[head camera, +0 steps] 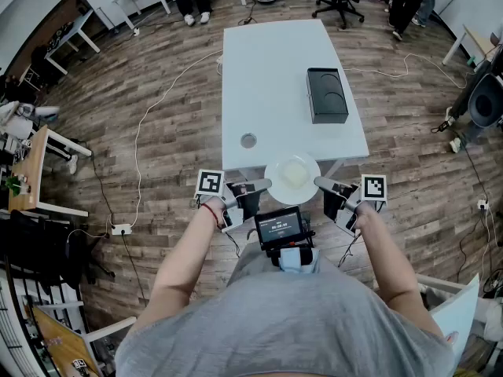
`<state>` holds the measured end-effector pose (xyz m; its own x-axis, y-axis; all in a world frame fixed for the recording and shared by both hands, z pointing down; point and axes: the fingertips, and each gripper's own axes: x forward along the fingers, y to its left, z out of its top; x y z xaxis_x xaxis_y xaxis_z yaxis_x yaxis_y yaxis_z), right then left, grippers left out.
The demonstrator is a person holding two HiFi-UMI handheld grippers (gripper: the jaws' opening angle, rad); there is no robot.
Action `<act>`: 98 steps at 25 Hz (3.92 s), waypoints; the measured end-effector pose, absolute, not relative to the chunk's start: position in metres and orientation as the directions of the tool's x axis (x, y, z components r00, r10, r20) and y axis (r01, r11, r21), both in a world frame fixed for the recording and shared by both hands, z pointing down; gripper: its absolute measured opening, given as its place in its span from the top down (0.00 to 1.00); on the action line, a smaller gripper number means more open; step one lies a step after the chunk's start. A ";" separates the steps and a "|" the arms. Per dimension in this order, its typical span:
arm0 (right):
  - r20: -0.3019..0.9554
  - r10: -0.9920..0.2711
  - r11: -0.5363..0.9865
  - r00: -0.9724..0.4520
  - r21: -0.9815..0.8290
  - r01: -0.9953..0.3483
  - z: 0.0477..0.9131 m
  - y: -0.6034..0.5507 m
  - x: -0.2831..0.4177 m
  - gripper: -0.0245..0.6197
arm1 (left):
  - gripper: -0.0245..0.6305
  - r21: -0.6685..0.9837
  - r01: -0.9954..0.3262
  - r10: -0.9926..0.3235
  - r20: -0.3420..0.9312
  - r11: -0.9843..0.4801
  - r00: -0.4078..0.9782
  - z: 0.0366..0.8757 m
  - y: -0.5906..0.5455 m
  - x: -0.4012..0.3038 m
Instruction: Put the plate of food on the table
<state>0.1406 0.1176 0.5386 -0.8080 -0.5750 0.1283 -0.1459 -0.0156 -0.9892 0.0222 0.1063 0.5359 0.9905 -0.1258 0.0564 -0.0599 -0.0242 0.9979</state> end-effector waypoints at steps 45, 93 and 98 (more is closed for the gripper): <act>0.099 -0.564 -0.019 -0.820 -0.994 -0.107 0.536 0.080 0.139 0.90 | 0.91 0.998 -0.061 -0.158 0.057 -0.021 0.986 0.533 0.070 0.019; 0.393 -0.514 -0.108 -0.762 -0.912 -0.396 0.651 -0.254 0.077 0.90 | 0.91 0.953 -0.303 -0.127 0.300 0.001 0.945 0.657 -0.266 -0.043; 0.411 -0.500 -0.108 -0.762 -0.903 -0.416 0.674 -0.270 0.080 0.90 | 0.91 0.942 -0.336 -0.133 0.334 0.008 0.933 0.678 -0.278 -0.040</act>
<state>0.0797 -0.2697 0.6740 -0.7620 -0.5003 0.4112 -0.4165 -0.1077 -0.9027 -0.0403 -0.2779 0.6782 0.9330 -0.1333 0.3341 -0.3361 0.0078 0.9418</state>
